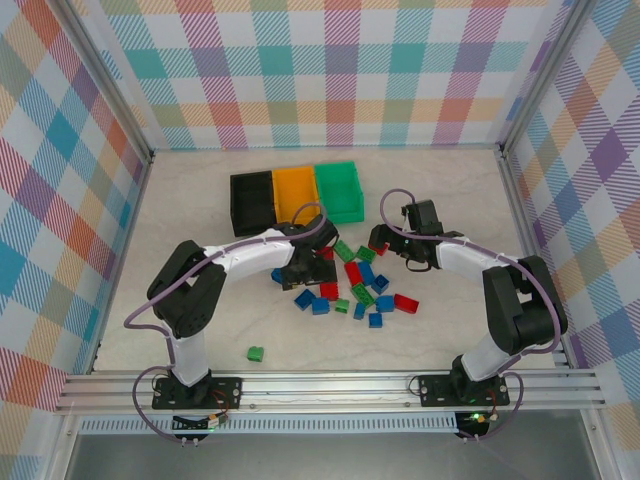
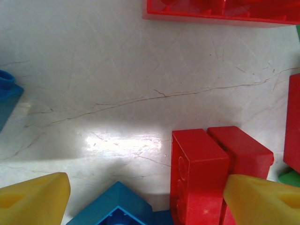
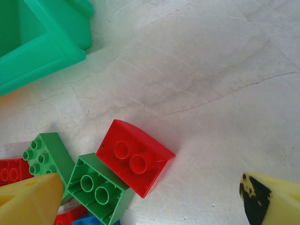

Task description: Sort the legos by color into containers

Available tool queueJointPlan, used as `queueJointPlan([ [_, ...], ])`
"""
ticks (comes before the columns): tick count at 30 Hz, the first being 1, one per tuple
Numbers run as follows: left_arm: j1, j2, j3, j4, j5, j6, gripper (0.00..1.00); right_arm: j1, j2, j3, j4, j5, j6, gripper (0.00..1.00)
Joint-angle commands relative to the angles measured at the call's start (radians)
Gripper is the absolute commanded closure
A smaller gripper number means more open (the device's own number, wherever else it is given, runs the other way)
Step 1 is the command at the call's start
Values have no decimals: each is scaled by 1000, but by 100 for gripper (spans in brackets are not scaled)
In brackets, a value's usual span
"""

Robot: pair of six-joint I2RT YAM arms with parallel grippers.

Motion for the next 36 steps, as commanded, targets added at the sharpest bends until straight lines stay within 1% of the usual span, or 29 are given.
queueJointPlan([
  [1, 1, 71, -61, 50, 103, -7, 13, 0, 0, 21, -5, -5, 10, 3],
  [2, 0, 76, -46, 37, 84, -7, 14, 0, 1, 21, -7, -5, 11, 3],
  [3, -6, 85, -17, -17, 32, -2, 14, 0, -1, 21, -7, -4, 9, 3],
  [5, -30, 120, 71, -178, -111, 16, 14, 0, -4, 20, -9, 1, 7, 3],
  [7, -54, 159, 139, -303, -224, 23, 15, 0, -5, 20, -9, 4, 8, 3],
  [8, -62, 177, 167, -351, -264, 25, 14, 0, -5, 20, -8, 3, 7, 3],
  [10, -70, 197, 182, -401, -298, 25, 14, 0, -2, 20, -9, -1, 9, 3],
  [12, -61, 176, 135, -329, -220, 38, 13, 0, -2, 21, -6, -4, 11, 3],
  [14, -31, 117, 17, -127, -44, 29, 13, -1, -1, 20, -5, -3, 12, 3],
  [15, -17, 92, -33, -43, 21, 14, 13, 1, -3, 20, -6, -3, 10, 3],
  [16, -2, 70, -73, 30, 71, -1, 13, 0, -2, 21, -8, -1, 8, 3],
  [17, 9, 55, -95, 64, 92, -13, 13, 1, -3, 20, -8, 0, 9, 3],
  [19, 14, 46, -86, 51, 78, -11, 14, 0, -2, 20, -8, 0, 9, 3],
  [21, 8, 56, -34, -41, 5, 4, 15, -1, -1, 21, -7, -1, 9, 3],
  [24, -31, 112, 106, -280, -213, 26, 14, -1, 0, 21, -8, -1, 9, 3],
  [26, -46, 150, 158, -370, -283, 29, 14, -1, 0, 22, -7, 0, 9, 3],
  [27, -48, 160, 163, -374, -277, 32, 14, 1, 0, 21, -9, 1, 9, 3],
  [28, -47, 158, 148, -340, -233, 40, 13, 0, 0, 21, -8, 2, 9, 3],
  [31, -17, 96, 12, -94, -12, 29, 13, -1, 0, 21, -8, 0, 8, 3],
  [32, -4, 77, -23, -36, 26, 15, 13, 0, 0, 22, -8, 0, 9, 3],
  [33, 2, 66, -36, -23, 32, 8, 13, 0, -2, 21, -7, 2, 9, 3],
  [34, 4, 60, -33, -38, 9, 5, 14, 0, -1, 21, -9, 2, 8, 3],
  [36, -9, 78, 34, -177, -119, 15, 15, -1, 0, 21, -7, 0, 8, 3],
])
